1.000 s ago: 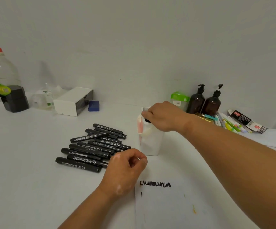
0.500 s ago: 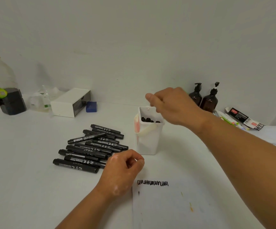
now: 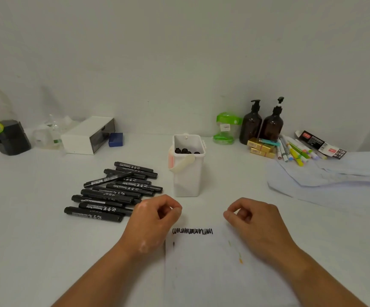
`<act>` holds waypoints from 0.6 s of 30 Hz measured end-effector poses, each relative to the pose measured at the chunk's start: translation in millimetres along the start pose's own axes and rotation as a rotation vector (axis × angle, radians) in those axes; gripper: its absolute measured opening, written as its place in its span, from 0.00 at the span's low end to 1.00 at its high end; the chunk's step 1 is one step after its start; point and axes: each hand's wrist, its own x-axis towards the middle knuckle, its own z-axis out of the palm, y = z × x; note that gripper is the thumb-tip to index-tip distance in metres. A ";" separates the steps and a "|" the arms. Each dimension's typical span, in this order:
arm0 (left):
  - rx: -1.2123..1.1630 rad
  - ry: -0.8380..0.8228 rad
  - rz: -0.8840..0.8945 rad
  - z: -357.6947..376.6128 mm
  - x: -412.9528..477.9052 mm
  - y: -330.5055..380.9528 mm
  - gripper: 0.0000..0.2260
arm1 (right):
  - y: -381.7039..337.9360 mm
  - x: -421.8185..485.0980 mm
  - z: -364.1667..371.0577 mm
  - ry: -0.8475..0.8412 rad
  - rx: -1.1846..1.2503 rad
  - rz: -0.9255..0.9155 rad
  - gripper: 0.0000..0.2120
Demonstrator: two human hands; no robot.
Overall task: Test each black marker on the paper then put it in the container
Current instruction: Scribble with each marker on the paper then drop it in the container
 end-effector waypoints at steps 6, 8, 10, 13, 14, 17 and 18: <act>0.043 -0.041 0.027 4.3 -11.6 13.3 0.04 | 1.2 -6.4 3.0 -0.007 0.047 -0.060 0.06; 0.090 -0.039 0.052 -0.1 -19.2 13.5 0.04 | 1.9 -7.3 2.3 -0.014 0.051 -0.070 0.07; 0.215 0.004 0.114 -11.0 -28.1 7.0 0.04 | 2.9 -7.7 1.7 -0.021 0.079 -0.062 0.06; 0.474 0.078 0.162 -41.1 -35.2 -10.4 0.07 | 3.3 -6.3 1.7 -0.027 0.131 -0.057 0.06; 0.554 0.099 0.151 -53.0 -35.0 -17.4 0.08 | 3.0 -6.3 2.2 -0.031 0.140 -0.061 0.06; 0.778 0.131 0.059 -84.6 -29.8 -33.5 0.12 | 1.2 -7.0 3.4 -0.045 0.162 -0.071 0.04; 0.826 0.125 0.032 -91.5 -28.2 -36.9 0.13 | 0.8 -7.3 3.8 -0.052 0.167 -0.073 0.04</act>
